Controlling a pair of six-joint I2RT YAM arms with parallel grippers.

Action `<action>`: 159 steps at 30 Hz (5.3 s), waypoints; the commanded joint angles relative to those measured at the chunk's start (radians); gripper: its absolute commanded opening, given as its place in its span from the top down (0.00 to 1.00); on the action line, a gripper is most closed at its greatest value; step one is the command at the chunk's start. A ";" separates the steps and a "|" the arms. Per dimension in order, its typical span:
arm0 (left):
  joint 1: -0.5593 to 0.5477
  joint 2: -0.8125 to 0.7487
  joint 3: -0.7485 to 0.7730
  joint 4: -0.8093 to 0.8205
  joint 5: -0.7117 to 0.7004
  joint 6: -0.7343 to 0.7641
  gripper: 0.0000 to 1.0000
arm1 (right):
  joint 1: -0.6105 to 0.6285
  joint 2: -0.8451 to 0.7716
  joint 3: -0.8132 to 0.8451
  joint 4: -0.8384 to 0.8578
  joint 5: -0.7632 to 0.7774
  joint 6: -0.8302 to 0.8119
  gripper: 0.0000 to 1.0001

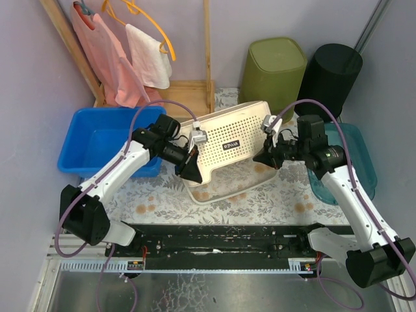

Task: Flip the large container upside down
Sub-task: Adjust the container at the center of the board.

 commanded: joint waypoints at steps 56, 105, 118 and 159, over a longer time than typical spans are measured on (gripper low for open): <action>-0.102 -0.351 0.085 0.316 -0.973 -0.277 0.86 | 0.002 -0.154 -0.174 -0.160 0.657 -0.528 0.40; 0.159 -0.540 -0.070 0.304 -0.880 -0.235 0.93 | -0.053 0.184 0.052 0.663 0.332 0.148 1.00; 0.156 -0.457 0.050 0.106 -0.522 -0.150 0.87 | -0.040 0.139 0.216 0.288 0.294 -0.096 0.73; -0.066 -0.464 -0.460 0.695 -0.582 -0.310 0.00 | -0.197 -0.110 -0.134 0.290 0.485 -0.051 0.26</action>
